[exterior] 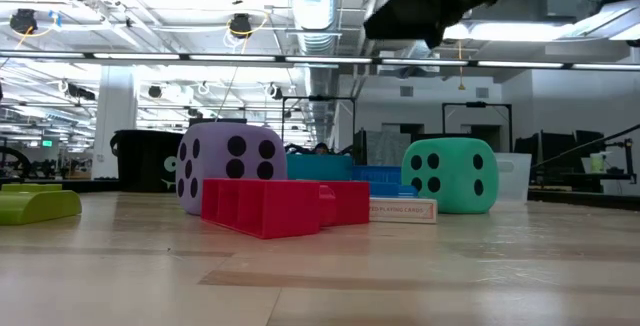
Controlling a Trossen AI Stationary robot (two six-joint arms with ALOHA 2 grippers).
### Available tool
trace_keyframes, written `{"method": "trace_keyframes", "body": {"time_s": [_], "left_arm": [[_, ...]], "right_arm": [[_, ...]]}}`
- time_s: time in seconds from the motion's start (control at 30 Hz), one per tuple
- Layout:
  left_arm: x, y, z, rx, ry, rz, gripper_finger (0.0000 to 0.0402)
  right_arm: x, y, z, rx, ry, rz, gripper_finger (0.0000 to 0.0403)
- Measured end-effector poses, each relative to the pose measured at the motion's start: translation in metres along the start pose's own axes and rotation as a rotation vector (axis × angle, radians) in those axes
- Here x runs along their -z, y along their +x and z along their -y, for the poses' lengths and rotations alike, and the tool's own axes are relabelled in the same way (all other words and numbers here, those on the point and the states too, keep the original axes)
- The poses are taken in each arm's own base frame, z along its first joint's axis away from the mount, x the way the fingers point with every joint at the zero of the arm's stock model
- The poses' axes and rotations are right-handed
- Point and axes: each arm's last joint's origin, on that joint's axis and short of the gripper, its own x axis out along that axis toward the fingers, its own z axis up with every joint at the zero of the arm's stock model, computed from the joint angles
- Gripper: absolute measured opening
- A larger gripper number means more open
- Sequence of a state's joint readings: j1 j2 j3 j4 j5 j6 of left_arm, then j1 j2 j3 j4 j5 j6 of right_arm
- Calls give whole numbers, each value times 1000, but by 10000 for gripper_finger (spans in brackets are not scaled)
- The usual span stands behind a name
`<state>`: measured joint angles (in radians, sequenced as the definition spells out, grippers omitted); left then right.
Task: Pick & Place Toys
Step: Put the small red game piece into the dark blue bin
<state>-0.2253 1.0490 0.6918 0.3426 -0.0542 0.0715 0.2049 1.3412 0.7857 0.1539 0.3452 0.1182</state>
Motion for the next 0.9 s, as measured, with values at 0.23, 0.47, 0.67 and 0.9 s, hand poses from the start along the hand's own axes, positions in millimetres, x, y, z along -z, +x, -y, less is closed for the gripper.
{"method": "trace_keyframes", "body": {"time_s": [0.23,0.47,0.67,0.9], "left_arm": [[5,3,11,42,-125,-30,1],[10,11,28,103,-160,-32,1],[15,21,41,142,-164,-7,1],[20,26,46,157,-230,-20,1]], "right_arm": [[3,-9,-25,-89,48,3,102],[16,-6,-50,-153,113,-36,102],[29,11,-67,-188,141,-104,102],[24,39,-87,-215,80,-224,102]]}}
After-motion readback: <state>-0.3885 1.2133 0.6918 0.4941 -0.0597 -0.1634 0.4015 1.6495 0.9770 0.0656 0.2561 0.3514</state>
